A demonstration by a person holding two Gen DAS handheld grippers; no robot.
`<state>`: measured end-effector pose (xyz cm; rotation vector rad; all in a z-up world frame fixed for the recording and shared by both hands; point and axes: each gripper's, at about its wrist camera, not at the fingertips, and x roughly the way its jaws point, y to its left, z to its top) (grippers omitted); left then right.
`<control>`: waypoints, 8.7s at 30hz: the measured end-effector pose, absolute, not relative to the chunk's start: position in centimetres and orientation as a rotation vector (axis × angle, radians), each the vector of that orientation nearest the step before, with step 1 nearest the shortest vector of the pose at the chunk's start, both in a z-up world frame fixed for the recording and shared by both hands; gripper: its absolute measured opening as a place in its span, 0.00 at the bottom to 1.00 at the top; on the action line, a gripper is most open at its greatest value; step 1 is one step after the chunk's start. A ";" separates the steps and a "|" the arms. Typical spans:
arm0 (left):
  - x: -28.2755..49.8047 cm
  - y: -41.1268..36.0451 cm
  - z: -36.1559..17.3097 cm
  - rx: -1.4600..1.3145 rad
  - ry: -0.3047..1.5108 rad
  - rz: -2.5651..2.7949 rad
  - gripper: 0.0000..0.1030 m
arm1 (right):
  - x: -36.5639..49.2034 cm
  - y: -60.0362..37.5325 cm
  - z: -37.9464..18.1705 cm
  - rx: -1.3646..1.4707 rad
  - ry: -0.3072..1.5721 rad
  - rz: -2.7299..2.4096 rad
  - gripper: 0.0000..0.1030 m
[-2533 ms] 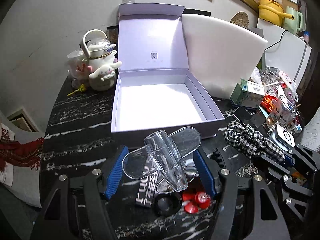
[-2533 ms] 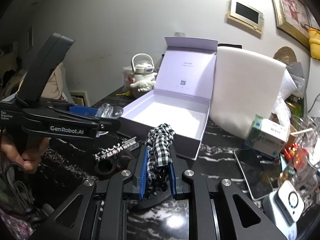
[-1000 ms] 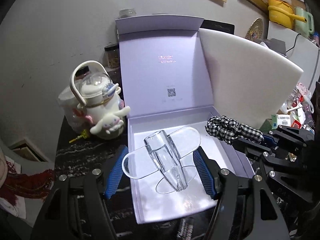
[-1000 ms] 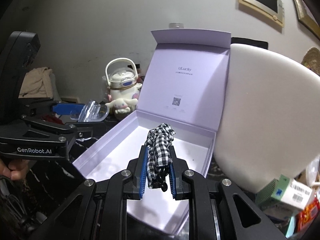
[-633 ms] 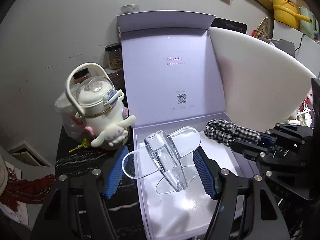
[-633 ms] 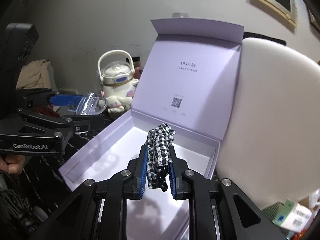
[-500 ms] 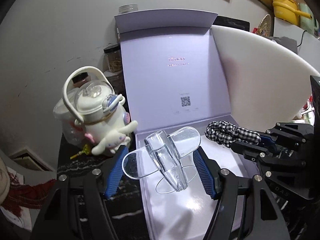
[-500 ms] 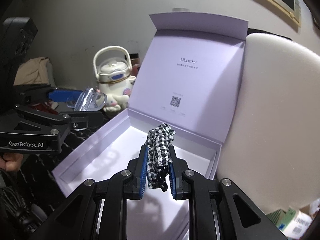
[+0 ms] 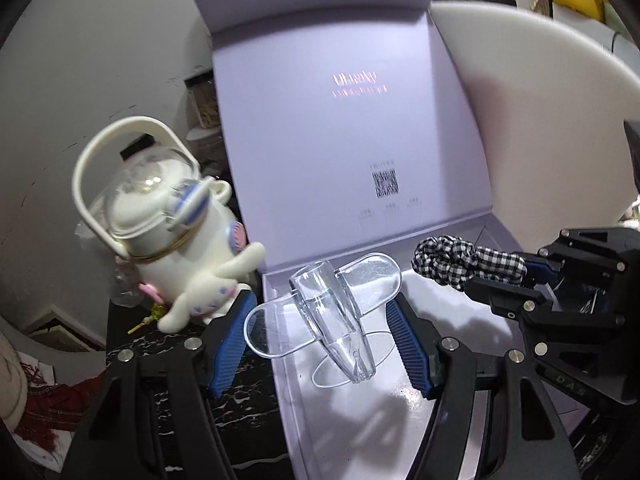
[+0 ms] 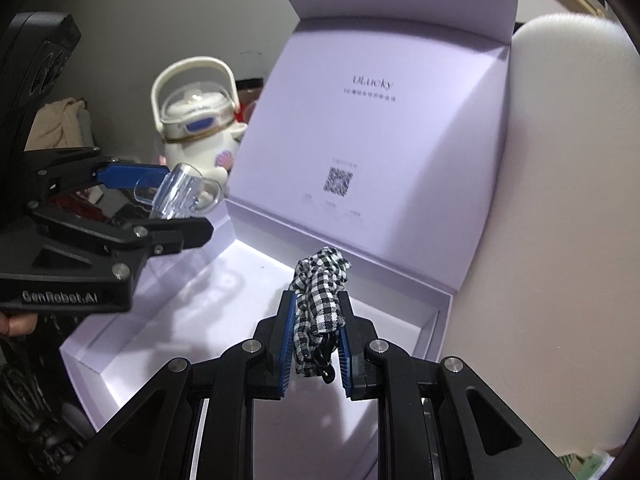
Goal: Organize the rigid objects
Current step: 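Lower the airplane into the box and open the left gripper while the right gripper releases the scrunchie, then lift both open grippers out of the lavender box, then grasp the black curved comb with the right gripper while the left gripper approaches the black rubber ring, then close the left gripper on the black rubber ring while the right gripper holds the comb, then lift the black rubber ring with the left gripper while the right gripper holds the comb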
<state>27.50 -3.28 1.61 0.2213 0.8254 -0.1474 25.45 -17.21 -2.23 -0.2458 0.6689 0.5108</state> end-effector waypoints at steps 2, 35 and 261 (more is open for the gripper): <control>27.6 -3.7 1.1 0.234 0.832 -0.157 0.65 | 25.6 -17.2 -2.6 -0.253 0.682 0.505 0.18; 26.1 -5.7 0.7 0.344 0.745 -0.109 0.78 | 24.2 -19.6 -1.1 -0.239 0.708 0.368 0.57; -3.1 -4.6 -3.1 0.075 0.759 -0.291 0.39 | -6.3 -22.8 -6.2 -0.165 0.674 0.324 0.28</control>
